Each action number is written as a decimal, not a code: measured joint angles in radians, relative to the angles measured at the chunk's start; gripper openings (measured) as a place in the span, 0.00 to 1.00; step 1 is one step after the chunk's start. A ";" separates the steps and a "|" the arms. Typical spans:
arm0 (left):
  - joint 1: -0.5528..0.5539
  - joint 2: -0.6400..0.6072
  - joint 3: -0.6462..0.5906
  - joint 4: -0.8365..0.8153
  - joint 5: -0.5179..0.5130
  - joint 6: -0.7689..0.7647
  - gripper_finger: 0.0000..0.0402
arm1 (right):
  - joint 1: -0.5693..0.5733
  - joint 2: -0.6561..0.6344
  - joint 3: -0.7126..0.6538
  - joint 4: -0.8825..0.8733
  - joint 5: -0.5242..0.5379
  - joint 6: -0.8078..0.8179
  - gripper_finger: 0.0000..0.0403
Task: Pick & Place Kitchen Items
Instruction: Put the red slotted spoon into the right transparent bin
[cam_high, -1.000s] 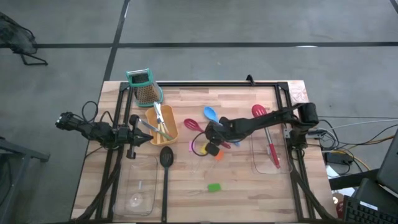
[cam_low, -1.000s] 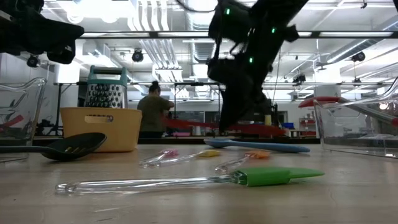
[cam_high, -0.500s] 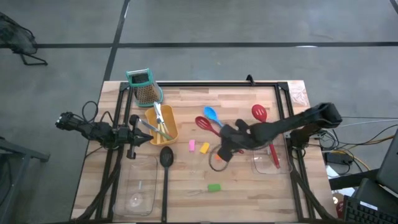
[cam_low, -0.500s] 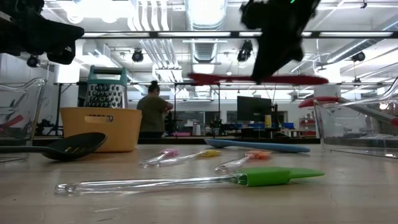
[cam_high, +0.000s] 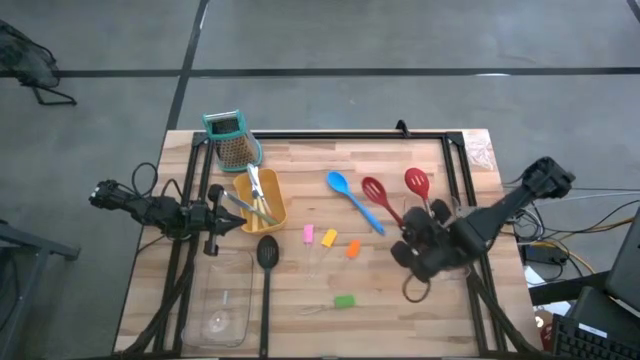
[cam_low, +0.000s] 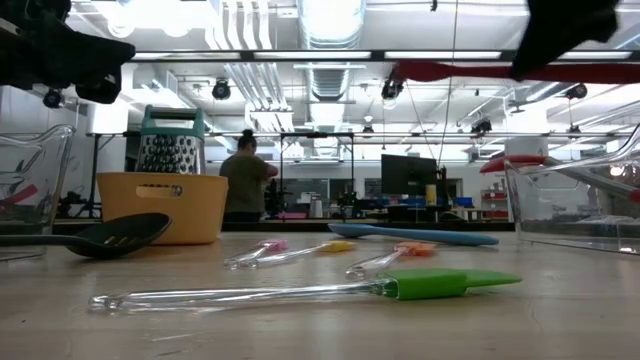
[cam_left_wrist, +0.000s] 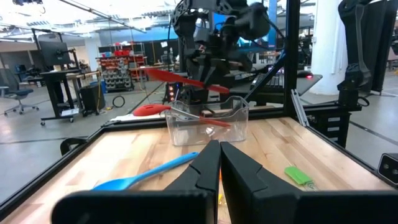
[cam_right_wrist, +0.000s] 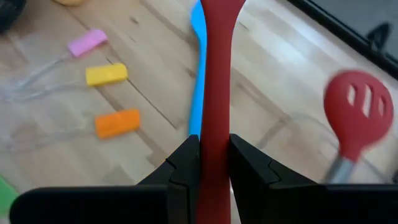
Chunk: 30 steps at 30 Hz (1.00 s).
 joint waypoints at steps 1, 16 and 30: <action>0.000 0.000 0.000 0.000 0.000 0.000 0.05 | 0.020 -0.001 -0.008 -0.018 0.000 0.041 0.16; 0.000 0.000 0.000 0.000 0.000 0.000 0.05 | 0.227 -0.005 -0.237 -0.065 -0.079 0.433 0.16; 0.000 0.000 0.000 0.000 0.000 0.000 0.05 | 0.285 -0.005 -0.404 -0.059 -0.249 0.635 0.17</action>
